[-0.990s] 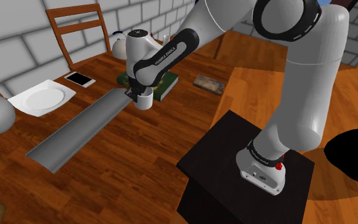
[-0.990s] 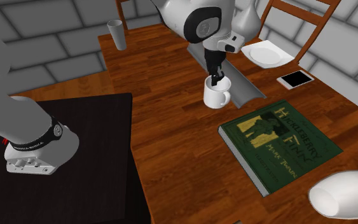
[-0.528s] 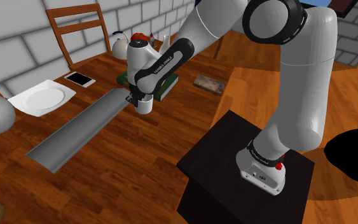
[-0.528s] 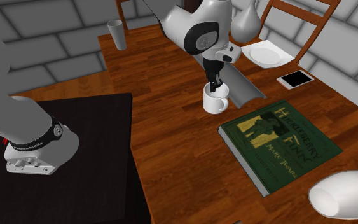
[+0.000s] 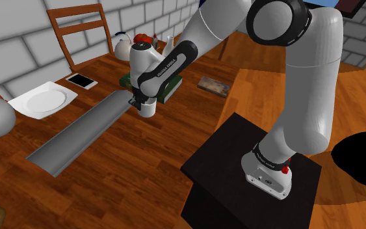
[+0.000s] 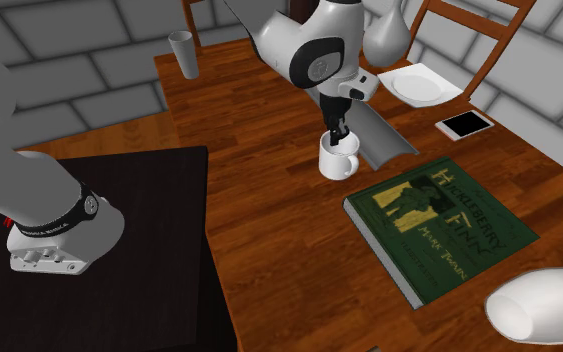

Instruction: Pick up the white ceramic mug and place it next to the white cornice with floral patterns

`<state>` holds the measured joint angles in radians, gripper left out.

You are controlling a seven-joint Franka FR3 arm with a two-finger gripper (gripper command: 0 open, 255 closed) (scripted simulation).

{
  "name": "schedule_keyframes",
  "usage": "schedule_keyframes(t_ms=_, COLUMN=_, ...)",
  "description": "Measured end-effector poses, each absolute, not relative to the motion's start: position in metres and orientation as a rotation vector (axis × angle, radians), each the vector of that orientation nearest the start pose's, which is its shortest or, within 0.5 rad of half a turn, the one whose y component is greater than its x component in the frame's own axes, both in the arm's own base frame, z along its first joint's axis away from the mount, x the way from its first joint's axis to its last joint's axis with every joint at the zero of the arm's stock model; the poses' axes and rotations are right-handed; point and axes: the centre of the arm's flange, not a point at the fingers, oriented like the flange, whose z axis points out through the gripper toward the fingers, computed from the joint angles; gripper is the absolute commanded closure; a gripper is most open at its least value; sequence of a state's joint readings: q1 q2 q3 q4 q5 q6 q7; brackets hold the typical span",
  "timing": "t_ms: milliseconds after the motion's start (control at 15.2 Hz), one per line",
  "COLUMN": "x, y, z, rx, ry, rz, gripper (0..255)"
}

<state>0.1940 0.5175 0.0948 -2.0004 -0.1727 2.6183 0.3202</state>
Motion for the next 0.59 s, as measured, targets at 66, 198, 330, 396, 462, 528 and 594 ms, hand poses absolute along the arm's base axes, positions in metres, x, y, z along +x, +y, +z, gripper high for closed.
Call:
schedule_keyframes(t_ms=66, x=0.591, y=0.178, z=0.207, rx=-3.147, ry=-0.156, rz=-0.181, gripper=0)
schedule_keyframes(t_ms=198, x=0.592, y=0.178, z=0.207, rx=-3.147, ry=-0.156, rz=-0.181, gripper=0)
schedule_keyframes(t_ms=330, x=0.592, y=0.178, z=0.207, rx=-3.146, ry=-0.156, rz=-0.181, gripper=0)
schedule_keyframes(t_ms=396, x=0.592, y=0.178, z=0.207, rx=-3.146, ry=-0.156, rz=-0.181, gripper=0)
schedule_keyframes(t_ms=462, x=0.591, y=0.178, z=0.214, rx=-3.146, ry=-0.156, rz=-0.181, gripper=0)
schedule_keyframes(t_ms=528, x=0.589, y=0.178, z=0.223, rx=-3.146, ry=-0.156, rz=-0.181, gripper=0)
schedule_keyframes(t_ms=594, x=0.589, y=0.179, z=0.233, rx=-3.146, ry=-0.156, rz=-0.182, gripper=0)
